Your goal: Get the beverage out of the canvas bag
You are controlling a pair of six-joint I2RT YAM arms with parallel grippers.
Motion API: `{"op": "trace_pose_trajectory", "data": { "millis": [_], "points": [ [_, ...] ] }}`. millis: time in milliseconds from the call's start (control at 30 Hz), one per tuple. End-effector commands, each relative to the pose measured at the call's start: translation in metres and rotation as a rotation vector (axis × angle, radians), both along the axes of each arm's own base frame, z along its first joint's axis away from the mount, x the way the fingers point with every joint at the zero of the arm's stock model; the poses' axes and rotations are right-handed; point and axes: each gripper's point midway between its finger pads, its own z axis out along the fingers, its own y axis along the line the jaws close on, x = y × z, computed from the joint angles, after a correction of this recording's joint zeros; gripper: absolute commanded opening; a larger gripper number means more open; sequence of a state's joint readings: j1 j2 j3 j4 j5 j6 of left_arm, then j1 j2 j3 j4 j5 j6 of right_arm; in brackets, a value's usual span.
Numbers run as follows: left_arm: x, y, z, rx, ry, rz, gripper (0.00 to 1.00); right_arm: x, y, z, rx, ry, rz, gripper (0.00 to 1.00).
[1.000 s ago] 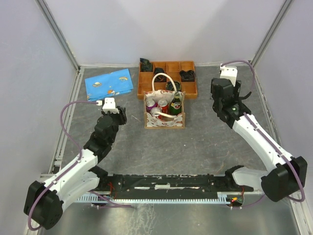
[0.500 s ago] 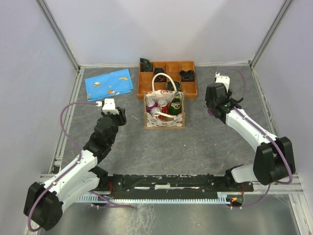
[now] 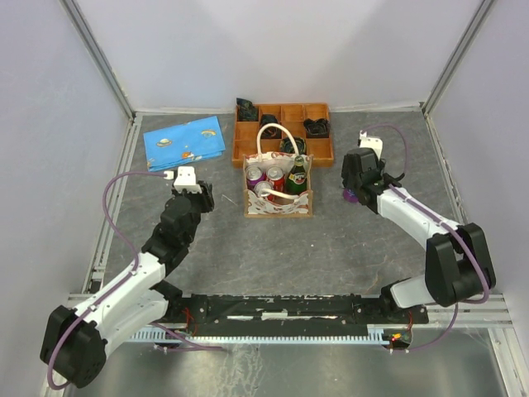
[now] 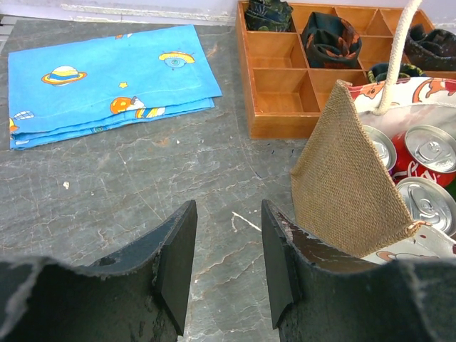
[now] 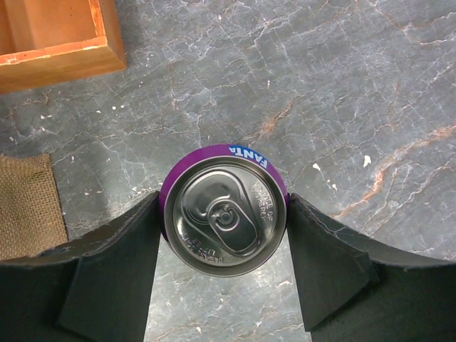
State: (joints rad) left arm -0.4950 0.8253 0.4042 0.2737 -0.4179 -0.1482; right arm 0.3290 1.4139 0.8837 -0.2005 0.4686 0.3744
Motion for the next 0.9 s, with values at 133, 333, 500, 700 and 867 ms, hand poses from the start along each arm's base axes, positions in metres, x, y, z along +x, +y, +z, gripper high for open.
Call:
{"op": "trace_pose_trajectory", "data": {
  "millis": [133,333,500,700,867],
  "points": [
    [0.002,0.001,0.005,-0.013,-0.017,0.014,0.49,0.022,0.007,0.006,0.040,-0.081,-0.012,0.03],
    [0.002,0.001,0.005,-0.017,-0.016,0.015,0.49,0.016,0.005,0.000,0.042,-0.062,-0.031,0.34],
    [0.003,0.001,0.005,-0.020,-0.017,0.014,0.49,0.013,0.001,0.007,0.038,-0.068,-0.045,0.73],
    [0.003,-0.002,0.004,-0.026,-0.014,0.006,0.49,0.014,0.001,0.018,0.033,-0.085,-0.039,0.99],
    [0.002,-0.001,0.005,-0.025,-0.018,0.009,0.49,0.017,0.002,0.039,0.034,-0.120,-0.026,0.99]
  ]
}}
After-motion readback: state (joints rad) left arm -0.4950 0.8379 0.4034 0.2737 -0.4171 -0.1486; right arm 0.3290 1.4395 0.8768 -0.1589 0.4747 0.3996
